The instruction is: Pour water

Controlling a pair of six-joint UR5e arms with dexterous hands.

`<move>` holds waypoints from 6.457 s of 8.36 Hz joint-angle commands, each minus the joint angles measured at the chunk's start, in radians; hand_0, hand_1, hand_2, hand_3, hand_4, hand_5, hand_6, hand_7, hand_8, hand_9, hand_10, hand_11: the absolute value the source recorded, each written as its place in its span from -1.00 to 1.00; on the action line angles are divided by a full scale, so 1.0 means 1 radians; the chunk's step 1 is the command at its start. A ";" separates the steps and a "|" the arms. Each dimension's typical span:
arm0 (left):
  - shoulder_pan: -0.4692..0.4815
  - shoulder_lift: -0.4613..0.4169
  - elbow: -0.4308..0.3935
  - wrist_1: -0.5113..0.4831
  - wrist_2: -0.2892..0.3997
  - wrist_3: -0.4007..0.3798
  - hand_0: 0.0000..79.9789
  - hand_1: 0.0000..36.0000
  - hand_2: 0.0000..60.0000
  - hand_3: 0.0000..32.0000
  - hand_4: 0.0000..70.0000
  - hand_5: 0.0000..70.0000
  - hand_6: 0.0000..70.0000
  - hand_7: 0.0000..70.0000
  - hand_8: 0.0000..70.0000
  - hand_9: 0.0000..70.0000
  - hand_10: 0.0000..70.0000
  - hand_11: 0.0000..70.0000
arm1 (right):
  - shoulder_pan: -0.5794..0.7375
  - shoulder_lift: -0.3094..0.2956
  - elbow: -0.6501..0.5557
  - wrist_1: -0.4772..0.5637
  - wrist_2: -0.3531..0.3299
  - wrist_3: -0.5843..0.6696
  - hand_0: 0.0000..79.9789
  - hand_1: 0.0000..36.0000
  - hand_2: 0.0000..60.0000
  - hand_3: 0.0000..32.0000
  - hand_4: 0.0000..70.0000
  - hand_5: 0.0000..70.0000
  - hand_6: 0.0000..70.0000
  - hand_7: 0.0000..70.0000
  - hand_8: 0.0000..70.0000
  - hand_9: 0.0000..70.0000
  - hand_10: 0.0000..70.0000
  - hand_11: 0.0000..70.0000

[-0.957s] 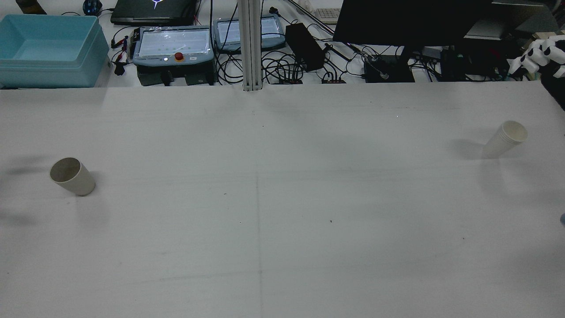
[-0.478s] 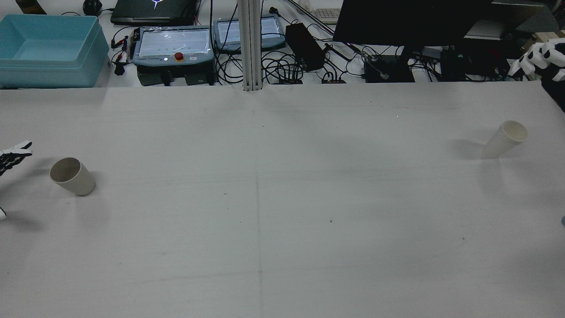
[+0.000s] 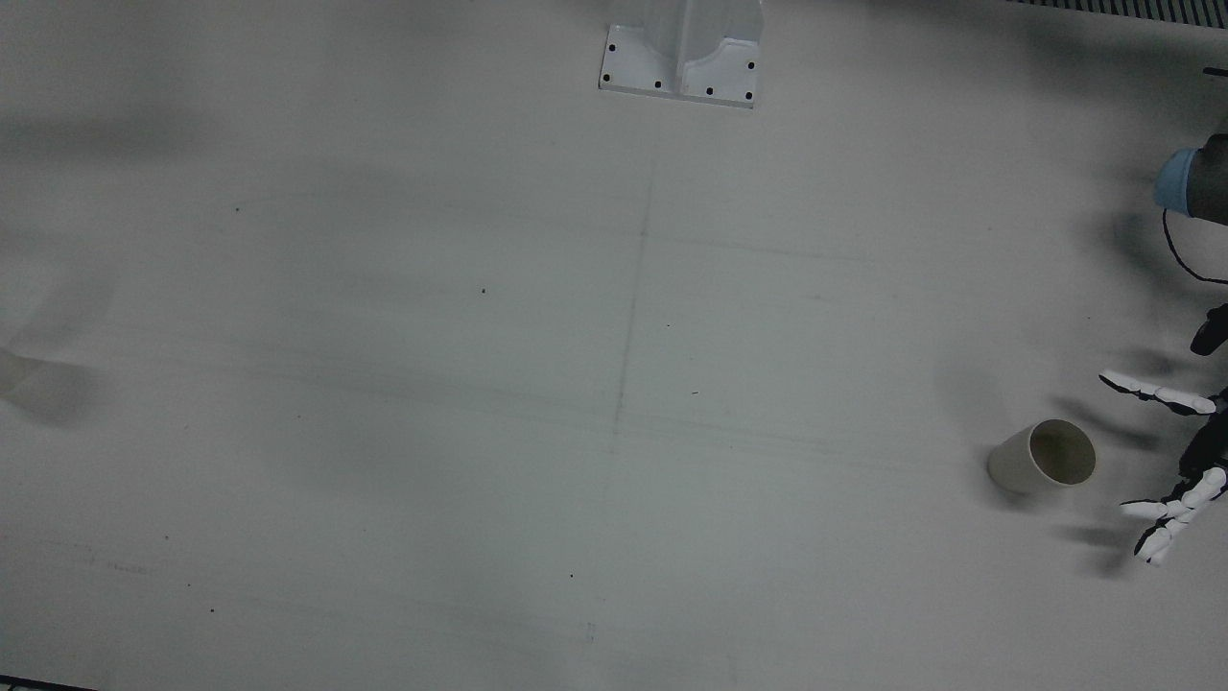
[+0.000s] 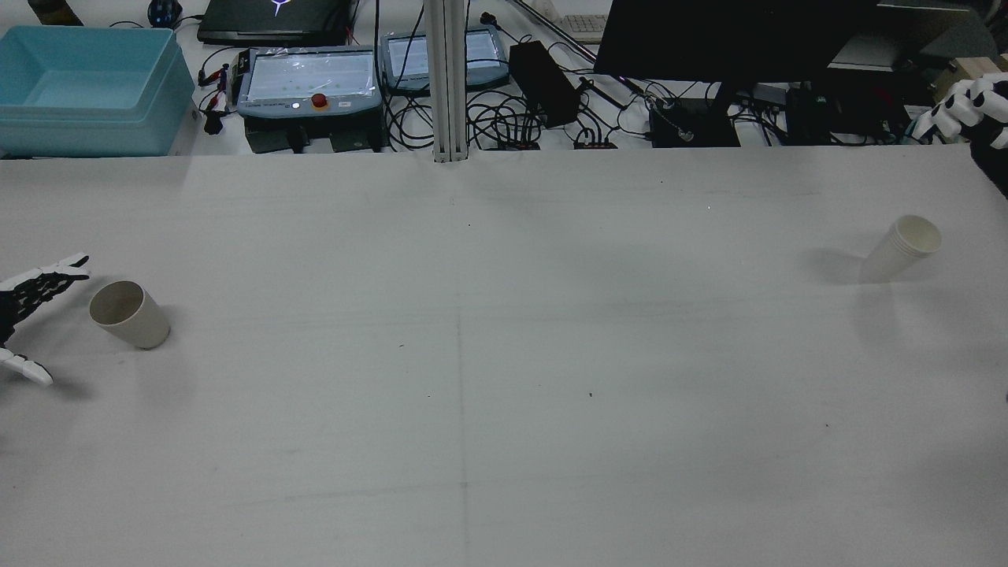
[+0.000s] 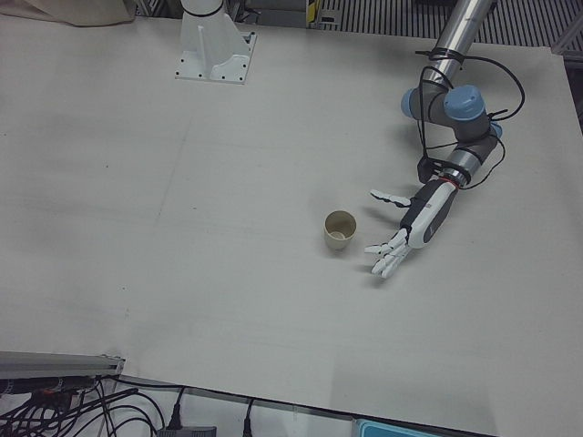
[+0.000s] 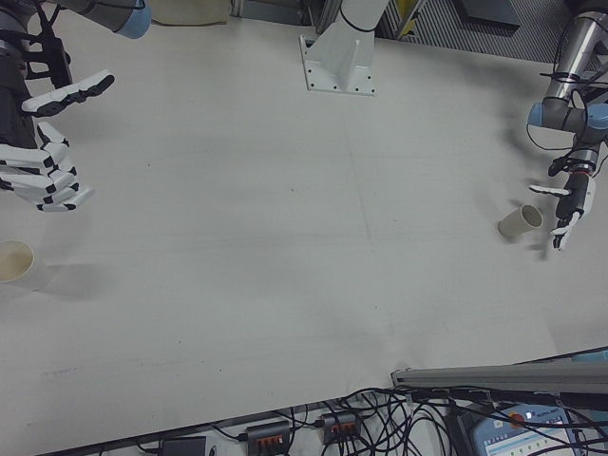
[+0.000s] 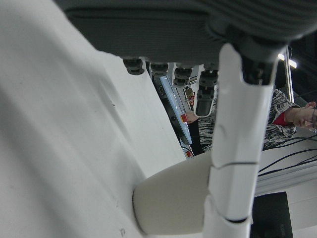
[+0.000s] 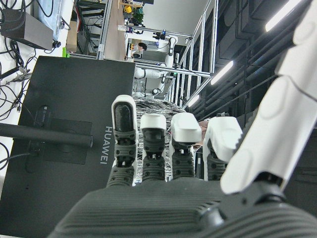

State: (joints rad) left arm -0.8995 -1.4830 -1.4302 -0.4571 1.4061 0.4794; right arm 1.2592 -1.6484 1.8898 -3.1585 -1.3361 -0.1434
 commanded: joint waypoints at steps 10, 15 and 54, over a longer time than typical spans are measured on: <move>0.085 -0.137 -0.004 0.135 -0.013 0.024 1.00 0.47 -1.00 -1.00 -0.49 -0.23 -0.79 -0.73 -0.87 -0.89 -0.95 -0.84 | 0.011 -0.051 -0.012 0.002 -0.002 0.010 0.34 -0.87 -1.00 -1.00 0.57 1.00 0.85 0.87 0.48 0.84 0.01 0.43; 0.093 -0.168 0.007 0.153 -0.056 0.008 1.00 0.45 -1.00 -1.00 0.96 1.00 -0.65 -0.60 -0.81 -0.81 -0.86 -0.73 | 0.026 -0.068 -0.017 0.006 -0.002 0.013 0.33 -0.86 -1.00 -1.00 0.49 0.93 0.79 0.80 0.45 0.80 0.00 0.41; 0.105 -0.152 -0.033 0.270 -0.056 -0.237 1.00 1.00 1.00 -1.00 1.00 1.00 -0.27 -0.27 -0.62 -0.59 -0.73 -0.54 | -0.198 0.300 -0.913 0.419 0.061 -0.156 1.00 1.00 1.00 -1.00 1.00 1.00 1.00 1.00 0.82 1.00 0.22 0.76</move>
State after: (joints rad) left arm -0.7942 -1.6358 -1.4616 -0.1921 1.3499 0.2531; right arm 1.0639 -1.3365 0.9105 -2.7033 -1.2727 -0.2966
